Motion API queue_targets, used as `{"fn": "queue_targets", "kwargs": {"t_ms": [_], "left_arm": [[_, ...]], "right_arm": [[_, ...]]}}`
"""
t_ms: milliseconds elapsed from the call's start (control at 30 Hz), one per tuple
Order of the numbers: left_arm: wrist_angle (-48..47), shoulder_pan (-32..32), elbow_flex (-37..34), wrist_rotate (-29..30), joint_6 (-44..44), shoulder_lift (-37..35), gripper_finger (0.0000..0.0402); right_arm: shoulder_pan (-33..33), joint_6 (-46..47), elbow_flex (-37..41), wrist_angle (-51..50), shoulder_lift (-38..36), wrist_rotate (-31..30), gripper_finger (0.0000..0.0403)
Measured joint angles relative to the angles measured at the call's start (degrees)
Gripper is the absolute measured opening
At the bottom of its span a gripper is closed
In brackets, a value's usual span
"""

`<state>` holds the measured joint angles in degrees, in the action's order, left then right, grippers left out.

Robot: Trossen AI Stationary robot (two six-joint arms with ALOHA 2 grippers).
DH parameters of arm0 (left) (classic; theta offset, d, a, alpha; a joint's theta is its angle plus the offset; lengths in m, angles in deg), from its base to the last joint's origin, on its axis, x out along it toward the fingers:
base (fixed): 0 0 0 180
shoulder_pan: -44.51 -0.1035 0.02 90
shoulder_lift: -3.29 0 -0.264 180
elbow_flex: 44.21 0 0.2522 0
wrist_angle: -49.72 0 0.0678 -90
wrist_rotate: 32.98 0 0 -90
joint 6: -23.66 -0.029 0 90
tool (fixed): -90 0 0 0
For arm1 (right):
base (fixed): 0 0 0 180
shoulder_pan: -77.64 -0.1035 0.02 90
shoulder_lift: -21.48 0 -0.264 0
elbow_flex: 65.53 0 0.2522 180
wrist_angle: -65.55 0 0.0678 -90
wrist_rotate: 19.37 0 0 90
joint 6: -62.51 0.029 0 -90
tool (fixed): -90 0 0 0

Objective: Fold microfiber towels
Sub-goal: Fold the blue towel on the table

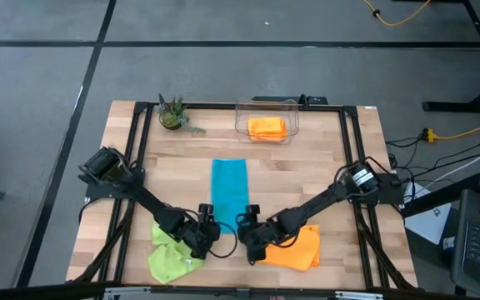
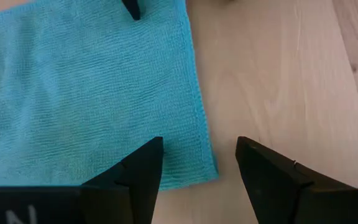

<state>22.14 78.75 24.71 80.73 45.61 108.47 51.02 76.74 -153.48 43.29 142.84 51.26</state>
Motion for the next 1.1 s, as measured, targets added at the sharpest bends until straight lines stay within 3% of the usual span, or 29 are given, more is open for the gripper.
{"fn": "queue_targets", "kwargs": {"t_ms": [200,633,800,1033,1100], "left_arm": [[-0.1,0.1,-0.1,0.0,0.0,-0.5,0.0206],[0.6,-0.3,0.1,-0.5,0.2,2.2,0.0198],[0.8,-0.2,0.1,-0.8,0.2,2.4,0.0143],[0.7,-0.2,0.1,-0.8,0.5,2.5,0.0017],[0.7,0.0,0.0,-0.5,1.0,2.5,0.0009]], "right_arm": [[0.6,6.3,0.0,-1.2,0.1,1.9,0.0258],[0.6,6.6,0.1,-1.8,0.3,0.8,0.0158],[0.7,6.6,0.2,-2.1,0.3,0.3,0.0102],[0.7,7.8,0.2,-2.4,0.3,-0.1,0.0015],[0.7,8.4,0.2,-2.3,0.3,-0.1,0.0011]]}}
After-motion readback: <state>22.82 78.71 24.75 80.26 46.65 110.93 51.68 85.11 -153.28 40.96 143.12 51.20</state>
